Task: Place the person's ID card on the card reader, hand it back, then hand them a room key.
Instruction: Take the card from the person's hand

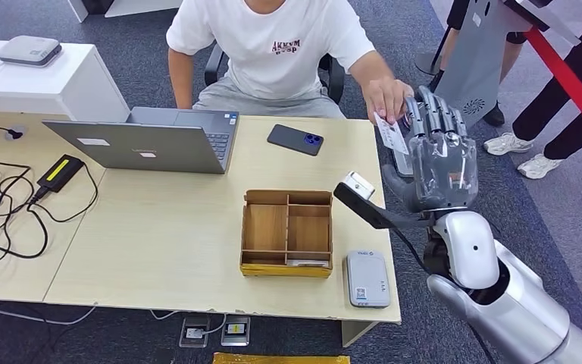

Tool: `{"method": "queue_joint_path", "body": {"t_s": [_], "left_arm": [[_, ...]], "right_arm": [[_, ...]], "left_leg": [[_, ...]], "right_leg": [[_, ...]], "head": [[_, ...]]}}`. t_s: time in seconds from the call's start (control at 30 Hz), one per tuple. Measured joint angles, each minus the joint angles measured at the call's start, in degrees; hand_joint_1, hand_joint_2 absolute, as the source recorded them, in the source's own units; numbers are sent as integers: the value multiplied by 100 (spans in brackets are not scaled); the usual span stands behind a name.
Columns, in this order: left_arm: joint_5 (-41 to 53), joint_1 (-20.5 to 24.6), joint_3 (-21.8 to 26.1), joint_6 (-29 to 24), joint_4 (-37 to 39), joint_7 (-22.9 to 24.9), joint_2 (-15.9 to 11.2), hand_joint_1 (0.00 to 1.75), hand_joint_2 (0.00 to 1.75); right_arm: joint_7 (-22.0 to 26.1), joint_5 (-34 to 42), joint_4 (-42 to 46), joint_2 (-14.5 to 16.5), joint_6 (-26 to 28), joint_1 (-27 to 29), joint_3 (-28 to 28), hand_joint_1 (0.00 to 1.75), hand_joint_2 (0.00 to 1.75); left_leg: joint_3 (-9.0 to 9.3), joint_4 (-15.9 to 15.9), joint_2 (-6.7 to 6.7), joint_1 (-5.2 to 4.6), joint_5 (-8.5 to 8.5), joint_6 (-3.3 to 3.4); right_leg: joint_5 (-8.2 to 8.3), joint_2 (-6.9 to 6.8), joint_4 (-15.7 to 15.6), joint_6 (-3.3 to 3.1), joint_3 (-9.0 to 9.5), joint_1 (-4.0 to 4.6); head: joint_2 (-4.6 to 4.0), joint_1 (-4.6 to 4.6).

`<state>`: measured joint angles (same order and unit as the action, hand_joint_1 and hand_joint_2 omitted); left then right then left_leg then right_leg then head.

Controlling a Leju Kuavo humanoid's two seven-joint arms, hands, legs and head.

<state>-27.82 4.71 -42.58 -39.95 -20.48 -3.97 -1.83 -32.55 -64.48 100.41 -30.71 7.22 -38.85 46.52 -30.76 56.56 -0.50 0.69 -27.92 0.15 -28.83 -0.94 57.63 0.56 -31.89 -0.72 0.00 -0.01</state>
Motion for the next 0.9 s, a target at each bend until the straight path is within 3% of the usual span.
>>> {"method": "queue_joint_path", "body": {"t_s": [0.27,0.33,0.37,0.47,0.5,0.9], "left_arm": [[-183,-2,-235,-8,-83,23,-78,0,175],[-209,-2,-279,-9,-83,23,-91,0,175],[-213,-3,-298,-9,-83,23,-98,0,175],[-214,-3,-321,-9,-83,23,-106,0,175],[-214,-3,-325,-9,-83,22,-107,0,175],[-174,-1,-385,-9,-83,-3,-105,0,175]], "right_arm": [[-52,10,-692,174,-288,-555,604,0,175],[-110,62,-878,215,-293,-701,726,10,175],[-136,93,-969,237,-282,-767,781,28,175],[-188,213,-1211,288,-179,-909,908,145,175],[-197,251,-1273,298,-131,-941,939,170,175],[-219,498,-1664,328,255,-1074,1173,175,175]], "left_leg": [[-1,0,0,0,0,0],[-1,0,0,0,0,0],[-1,0,0,0,0,0],[-1,0,0,0,0,-1],[-1,0,0,0,0,-1],[1,1,1,0,1,-1]], "right_leg": [[0,0,0,0,-1,0],[0,0,0,0,-1,0],[0,0,0,0,-2,0],[0,0,0,0,-2,0],[0,0,0,0,-2,0],[0,2,0,0,-4,0]], "head": [[0,1],[0,1],[0,2],[0,1],[0,1],[0,2]]}}
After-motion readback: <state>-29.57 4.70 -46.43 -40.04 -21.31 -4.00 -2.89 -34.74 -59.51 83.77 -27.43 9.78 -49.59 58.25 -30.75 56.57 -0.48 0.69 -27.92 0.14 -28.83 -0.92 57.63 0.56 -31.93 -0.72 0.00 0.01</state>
